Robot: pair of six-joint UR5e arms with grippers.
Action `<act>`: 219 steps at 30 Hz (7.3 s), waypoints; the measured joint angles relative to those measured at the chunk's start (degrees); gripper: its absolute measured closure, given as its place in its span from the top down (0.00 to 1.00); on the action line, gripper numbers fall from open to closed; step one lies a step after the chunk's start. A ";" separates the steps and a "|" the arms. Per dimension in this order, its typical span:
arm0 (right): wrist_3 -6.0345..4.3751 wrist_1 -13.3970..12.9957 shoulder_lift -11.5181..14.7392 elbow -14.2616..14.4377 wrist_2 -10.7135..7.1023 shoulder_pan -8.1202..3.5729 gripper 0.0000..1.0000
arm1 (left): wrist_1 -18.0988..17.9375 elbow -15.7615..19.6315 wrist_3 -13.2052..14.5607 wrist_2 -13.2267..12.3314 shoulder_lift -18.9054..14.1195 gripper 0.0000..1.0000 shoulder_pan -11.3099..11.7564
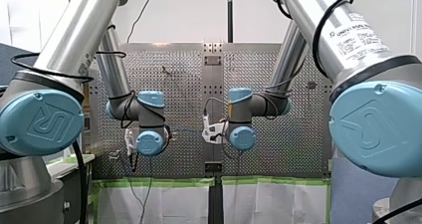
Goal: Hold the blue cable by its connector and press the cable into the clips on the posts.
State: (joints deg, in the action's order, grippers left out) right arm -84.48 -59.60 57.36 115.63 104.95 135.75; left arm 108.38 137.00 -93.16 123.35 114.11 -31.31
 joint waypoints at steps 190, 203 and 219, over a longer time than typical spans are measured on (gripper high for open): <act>-13.95 27.19 4.06 -26.75 -7.61 0.88 0.00 | 36.04 -12.32 -1.09 -1.89 -25.07 0.00 13.17; -14.14 28.40 4.05 -28.87 -7.62 1.11 0.00 | 42.95 -16.75 0.77 -6.08 -25.85 0.00 16.75; -14.82 29.76 4.01 -31.58 -7.73 1.81 0.00 | 49.46 -18.80 1.68 -9.85 -27.30 0.00 16.43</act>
State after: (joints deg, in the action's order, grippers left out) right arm -99.29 -29.84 61.37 84.05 97.22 137.56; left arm 157.84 118.20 -91.48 113.50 86.81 -14.88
